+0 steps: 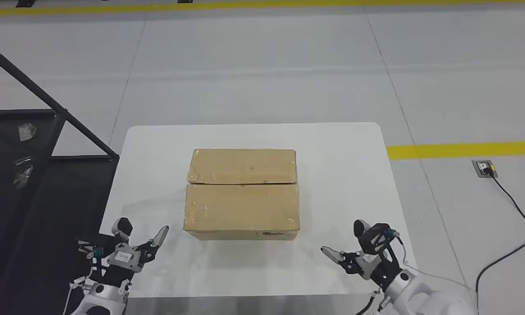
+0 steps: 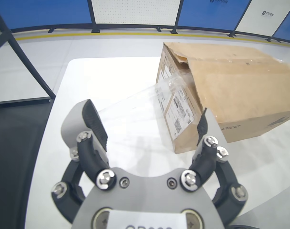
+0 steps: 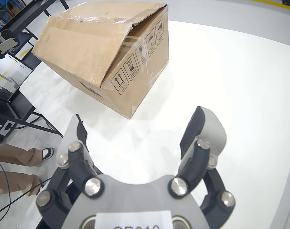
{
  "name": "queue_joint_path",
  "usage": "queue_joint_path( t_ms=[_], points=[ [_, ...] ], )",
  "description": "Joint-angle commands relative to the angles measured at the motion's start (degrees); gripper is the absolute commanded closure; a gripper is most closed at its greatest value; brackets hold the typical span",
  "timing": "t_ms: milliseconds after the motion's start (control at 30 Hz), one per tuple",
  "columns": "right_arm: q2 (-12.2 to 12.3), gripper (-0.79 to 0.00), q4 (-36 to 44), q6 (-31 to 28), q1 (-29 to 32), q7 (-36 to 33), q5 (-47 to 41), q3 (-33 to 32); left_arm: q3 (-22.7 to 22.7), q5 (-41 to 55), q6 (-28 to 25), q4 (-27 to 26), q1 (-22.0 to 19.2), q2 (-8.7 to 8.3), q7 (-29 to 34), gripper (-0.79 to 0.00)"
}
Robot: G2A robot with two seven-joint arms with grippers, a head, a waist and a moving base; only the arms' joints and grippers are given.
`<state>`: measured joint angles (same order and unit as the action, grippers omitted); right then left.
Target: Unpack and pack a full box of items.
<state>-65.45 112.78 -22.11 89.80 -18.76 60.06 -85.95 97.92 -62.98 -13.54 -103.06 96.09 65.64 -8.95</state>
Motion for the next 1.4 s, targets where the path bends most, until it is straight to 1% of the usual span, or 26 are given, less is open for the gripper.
queue_joint_path(
  t_ms=[0,67,100,167,233,367,433,533,633,767,933,1167,1267,1367],
  points=[
    [0.00,-0.785,0.00,0.00,-0.01,-0.04,-0.01,0.00,0.00,0.01,0.00,0.00,0.00,0.00,0.00,-0.785],
    [-0.16,-0.785,-0.80,0.68,-0.23,0.62,-2.64,0.36,-0.12,-0.32,0.85,0.14,-0.37,0.04,0.51,-0.785],
    [-0.31,-0.785,-1.85,-0.58,-1.09,0.44,-6.61,1.37,-0.63,0.03,0.63,0.24,-0.98,0.08,0.92,-0.785],
    [-0.49,-0.785,-4.63,-2.22,-4.64,-0.73,-12.21,2.48,-1.14,3.25,-0.29,1.31,-2.96,0.20,2.12,-0.785],
    [-0.72,-0.785,-7.48,-3.97,-8.47,-1.82,-18.66,3.73,-0.63,7.60,-3.32,3.04,-5.15,0.13,3.83,-0.785],
    [-1.06,-0.785,-13.87,-6.95,-16.95,-7.29,-30.84,6.36,0.73,15.06,-9.69,7.22,-9.02,-0.12,6.23,-0.785],
    [-1.27,-0.785,-18.27,-7.67,-21.73,-10.66,-38.07,7.51,1.41,17.14,-12.45,9.00,-10.50,-0.30,7.06,-0.785],
    [-1.58,-0.785,-24.31,-9.20,-28.06,-16.42,-46.70,9.88,1.69,20.71,-16.43,11.10,-11.70,-0.47,8.61,-0.785],
    [-1.97,-0.785,-29.74,-9.99,-33.29,-19.22,-50.94,11.96,2.23,21.47,-19.03,12.02,-12.22,-0.70,9.88,-0.785],
    [-2.64,-0.785,-35.50,-11.22,-38.10,-22.09,-55.98,15.18,2.01,20.77,-19.68,12.24,-11.96,-0.72,9.06,-0.785],
    [-3.30,-0.785,-40.07,-12.66,-41.58,-24.19,-58.16,18.41,1.64,20.32,-19.02,12.00,-11.70,-0.65,8.12,-0.785],
    [-3.77,-0.785,-42.89,-14.78,-43.43,-25.20,-60.82,20.50,1.58,20.29,-18.94,11.96,-11.67,-0.64,8.05,-0.785],
    [-3.78,-0.785,-42.61,-16.80,-43.31,-26.40,-65.13,20.38,1.39,20.75,-18.44,11.77,-11.57,-0.58,8.02,-0.785],
    [-3.57,-0.785,-41.85,-18.85,-43.15,-29.44,-69.51,20.03,1.20,20.96,-18.12,11.73,-11.70,-0.57,8.33,-0.785]
  ],
)
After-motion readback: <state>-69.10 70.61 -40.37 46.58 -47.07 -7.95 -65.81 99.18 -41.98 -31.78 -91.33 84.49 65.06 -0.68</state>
